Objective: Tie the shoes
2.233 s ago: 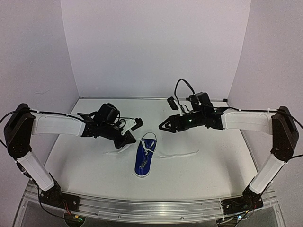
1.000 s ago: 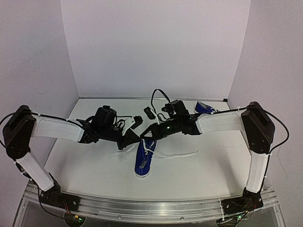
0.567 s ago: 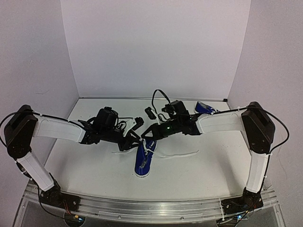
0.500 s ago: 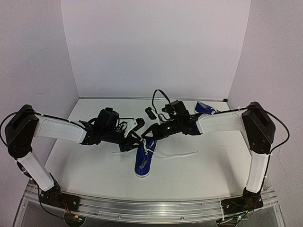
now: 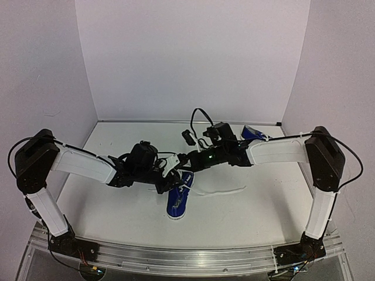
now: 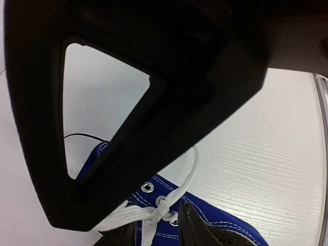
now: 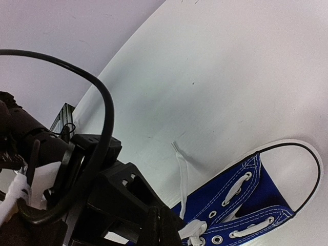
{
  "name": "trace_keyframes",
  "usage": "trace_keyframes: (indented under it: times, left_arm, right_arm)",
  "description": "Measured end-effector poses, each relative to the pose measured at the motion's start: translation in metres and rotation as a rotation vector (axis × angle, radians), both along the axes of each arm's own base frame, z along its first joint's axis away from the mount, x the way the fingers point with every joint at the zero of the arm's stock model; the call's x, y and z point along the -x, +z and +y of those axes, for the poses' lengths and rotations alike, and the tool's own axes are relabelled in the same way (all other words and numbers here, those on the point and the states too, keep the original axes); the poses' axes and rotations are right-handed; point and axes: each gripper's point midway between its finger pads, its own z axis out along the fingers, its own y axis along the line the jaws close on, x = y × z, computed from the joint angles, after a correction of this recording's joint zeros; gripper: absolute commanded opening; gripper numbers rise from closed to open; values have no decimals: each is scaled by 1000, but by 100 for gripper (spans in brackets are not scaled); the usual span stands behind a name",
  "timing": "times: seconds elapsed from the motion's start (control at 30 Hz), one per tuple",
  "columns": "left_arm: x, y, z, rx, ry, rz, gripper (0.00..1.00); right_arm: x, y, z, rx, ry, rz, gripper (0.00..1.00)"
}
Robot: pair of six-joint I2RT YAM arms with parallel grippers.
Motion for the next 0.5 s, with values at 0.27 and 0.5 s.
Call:
trace_keyframes:
  times: [0.27, 0.5]
  left_arm:
    - [-10, 6, 10, -5, 68, -54, 38]
    - [-9, 14, 23, 5, 85, -68, 46]
  right_arm:
    - [1, 1, -1, 0, -1, -1, 0]
    - [2, -2, -2, 4, -1, 4, 0]
